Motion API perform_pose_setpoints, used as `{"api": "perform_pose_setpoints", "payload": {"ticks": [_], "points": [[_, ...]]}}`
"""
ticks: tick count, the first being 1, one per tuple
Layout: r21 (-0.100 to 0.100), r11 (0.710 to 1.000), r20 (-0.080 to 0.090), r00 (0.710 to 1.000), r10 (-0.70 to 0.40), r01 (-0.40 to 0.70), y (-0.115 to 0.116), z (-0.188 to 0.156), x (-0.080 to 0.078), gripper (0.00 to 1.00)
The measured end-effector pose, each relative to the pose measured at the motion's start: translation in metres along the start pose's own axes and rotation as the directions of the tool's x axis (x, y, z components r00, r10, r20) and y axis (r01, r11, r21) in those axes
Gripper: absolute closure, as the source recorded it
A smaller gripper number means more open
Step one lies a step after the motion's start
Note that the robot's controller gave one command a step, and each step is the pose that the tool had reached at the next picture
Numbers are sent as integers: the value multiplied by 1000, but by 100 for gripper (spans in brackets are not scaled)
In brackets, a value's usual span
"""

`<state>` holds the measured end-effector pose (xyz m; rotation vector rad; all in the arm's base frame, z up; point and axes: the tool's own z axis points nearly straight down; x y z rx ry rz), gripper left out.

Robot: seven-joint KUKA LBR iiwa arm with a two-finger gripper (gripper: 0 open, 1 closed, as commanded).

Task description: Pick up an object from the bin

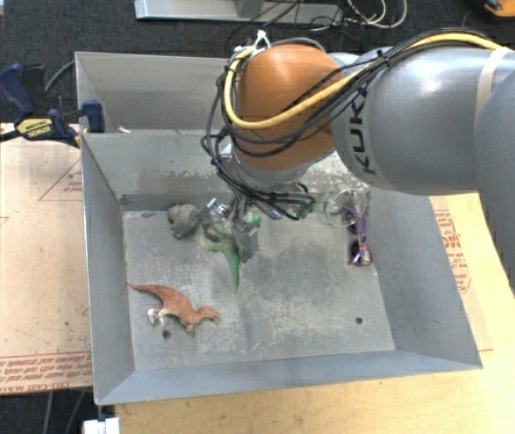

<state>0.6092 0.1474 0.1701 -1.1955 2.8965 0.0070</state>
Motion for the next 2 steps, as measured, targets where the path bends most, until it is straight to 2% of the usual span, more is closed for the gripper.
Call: {"api": "perform_pose_setpoints", "payload": {"ticks": [1,2], "points": [[0,999,3,999,33,-33,-13,-21,-4,100],[6,1000,11,1000,12,-12,-10,-109,-3,100]]}}
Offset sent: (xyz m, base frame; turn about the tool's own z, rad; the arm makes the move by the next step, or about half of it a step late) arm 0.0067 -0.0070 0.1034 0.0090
